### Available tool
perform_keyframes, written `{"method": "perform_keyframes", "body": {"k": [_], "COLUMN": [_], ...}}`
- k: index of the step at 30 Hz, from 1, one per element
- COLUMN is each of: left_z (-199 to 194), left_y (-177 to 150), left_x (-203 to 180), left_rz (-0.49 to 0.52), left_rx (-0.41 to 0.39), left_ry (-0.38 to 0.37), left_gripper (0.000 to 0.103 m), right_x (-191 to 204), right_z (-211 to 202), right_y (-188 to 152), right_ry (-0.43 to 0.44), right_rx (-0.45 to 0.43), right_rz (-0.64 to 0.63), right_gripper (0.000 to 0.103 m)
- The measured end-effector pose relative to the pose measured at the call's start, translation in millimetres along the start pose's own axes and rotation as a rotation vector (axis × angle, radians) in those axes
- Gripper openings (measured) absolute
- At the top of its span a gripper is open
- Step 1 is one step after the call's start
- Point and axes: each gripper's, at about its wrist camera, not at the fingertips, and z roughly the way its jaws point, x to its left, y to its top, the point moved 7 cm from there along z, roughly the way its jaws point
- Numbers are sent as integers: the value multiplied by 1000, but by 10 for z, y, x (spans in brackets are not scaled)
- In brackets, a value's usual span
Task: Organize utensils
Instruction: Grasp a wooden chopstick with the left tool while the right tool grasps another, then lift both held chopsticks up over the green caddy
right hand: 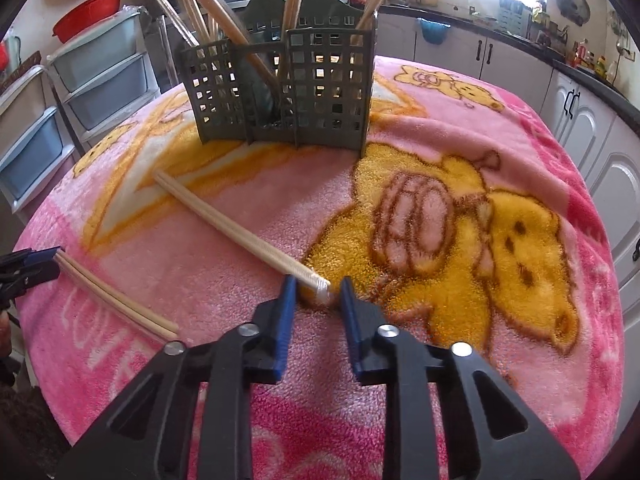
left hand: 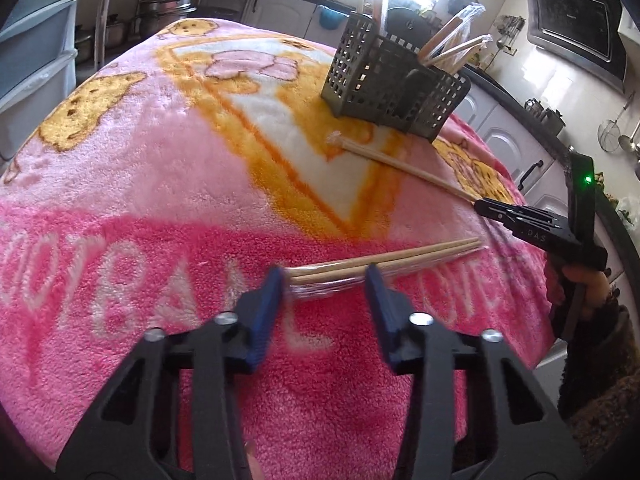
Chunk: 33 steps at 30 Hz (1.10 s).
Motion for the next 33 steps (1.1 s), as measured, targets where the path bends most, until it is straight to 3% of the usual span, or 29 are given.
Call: {"method": "perform_keyframes", "body": {"k": [7, 10, 14, 21, 33], "left_z": [12, 1, -55, -241, -469], "left_y": [41, 57, 137, 476, 1122], "left_x": [69, 74, 15, -192, -826], "left_rz": [-13, -23, -18, 19, 164], "left_rx": [-4, -9, -43, -141, -280], "left_ry": [9, -4, -28, -71, -159], "left_gripper": [9, 5, 3, 2, 1], "right_x": [34, 20, -12, -64, -80], "right_z": [-33, -84, -208, -639, -1250], "right_y": [-7, 11, 54, 267, 575], "right_ry": [-21, -25, -30, -60, -129], "right_rx": [-13, -33, -75, -225, -395], "right_rz": [-13, -4, 13, 31, -3], "right_gripper": [6, 5, 4, 4, 3]}}
